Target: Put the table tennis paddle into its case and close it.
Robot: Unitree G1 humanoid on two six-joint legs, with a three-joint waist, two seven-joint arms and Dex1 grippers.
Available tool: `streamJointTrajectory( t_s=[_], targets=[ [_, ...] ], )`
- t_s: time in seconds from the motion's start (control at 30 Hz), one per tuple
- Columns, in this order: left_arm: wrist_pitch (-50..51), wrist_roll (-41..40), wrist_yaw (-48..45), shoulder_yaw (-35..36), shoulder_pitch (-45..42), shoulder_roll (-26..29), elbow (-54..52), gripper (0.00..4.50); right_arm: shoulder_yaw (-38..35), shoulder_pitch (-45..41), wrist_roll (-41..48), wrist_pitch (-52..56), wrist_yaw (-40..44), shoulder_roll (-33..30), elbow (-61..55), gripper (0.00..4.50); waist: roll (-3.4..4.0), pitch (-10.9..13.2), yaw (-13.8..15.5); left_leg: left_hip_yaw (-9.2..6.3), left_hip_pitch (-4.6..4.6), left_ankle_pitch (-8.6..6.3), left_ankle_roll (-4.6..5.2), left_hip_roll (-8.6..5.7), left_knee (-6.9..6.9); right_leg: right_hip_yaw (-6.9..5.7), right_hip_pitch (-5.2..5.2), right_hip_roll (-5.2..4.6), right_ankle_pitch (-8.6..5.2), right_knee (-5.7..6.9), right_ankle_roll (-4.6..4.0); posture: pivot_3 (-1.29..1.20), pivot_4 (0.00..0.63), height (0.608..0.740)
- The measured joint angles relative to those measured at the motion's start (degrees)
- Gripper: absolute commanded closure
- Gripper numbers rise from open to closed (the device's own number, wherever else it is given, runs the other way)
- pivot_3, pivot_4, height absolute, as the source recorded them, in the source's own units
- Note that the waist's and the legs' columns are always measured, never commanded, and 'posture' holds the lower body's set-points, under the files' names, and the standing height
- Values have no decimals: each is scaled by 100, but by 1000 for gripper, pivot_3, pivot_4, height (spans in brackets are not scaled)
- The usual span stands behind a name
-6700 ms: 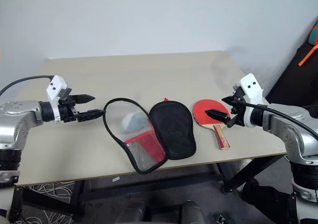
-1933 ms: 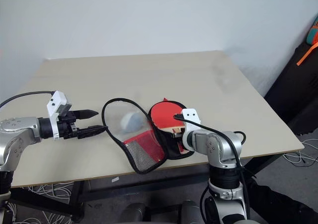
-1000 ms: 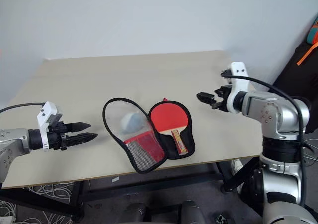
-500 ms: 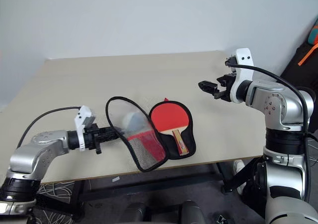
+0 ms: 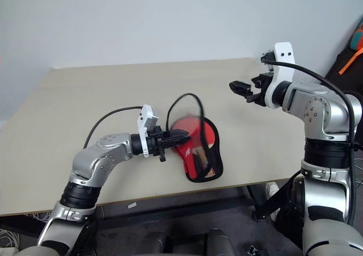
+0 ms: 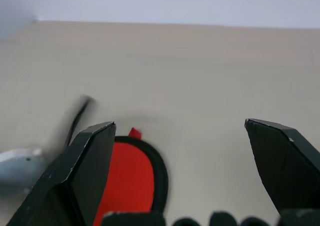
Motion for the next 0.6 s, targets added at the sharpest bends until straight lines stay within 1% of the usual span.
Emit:
streamJointTrajectory(
  t_s=[0.17, 0.2, 0.3, 0.43, 0.5, 0.6],
  targets=[
    [543, -274, 6, 106, 535, 380, -419, 3446, -10, 73, 5, 3, -30, 4, -4, 0, 2, 0, 6, 0, -1, 0, 0, 1, 4, 4, 1, 3, -1, 0, 0, 0, 0, 740],
    [704, -376, 19, 139, 658, 447, -530, 3287, -18, 129, 6, 4, -44, 9, -12, 0, 2, 0, 11, 0, -1, 0, 0, 1, 5, 5, 2, 3, -1, -1, 0, 0, 0, 740],
    [1219, -729, 171, 316, 1050, 502, -912, 2605, -18, 237, 18, 39, -112, 69, -14, 0, 3, 0, 16, 0, -3, -1, 1, -1, 8, 5, 2, 0, -1, -1, 1, 0, 0, 740],
    [1750, -1048, 421, 319, 1351, 507, -1208, 1137, -64, 247, 43, 88, -186, 143, -105, 0, 3, 0, 13, -1, -1, 0, 1, 0, 7, 4, 3, 1, -1, 0, 0, 0, 0, 740],
    [1900, -1111, 580, 313, 1405, 458, -1219, 484, -71, 268, 81, 118, -244, 210, -171, 0, 3, 0, 13, -1, 0, -1, 1, 0, 8, 4, 3, 1, -1, 0, 0, 0, 0, 740],
    [2153, -1107, 833, 221, 1411, 444, -1205, 484, -73, 333, 139, 186, -305, 300, -258, 0, 3, 0, 15, -2, -1, 0, 0, -1, 8, 3, 4, 1, -1, 0, 0, 0, 0, 740]
  ],
)
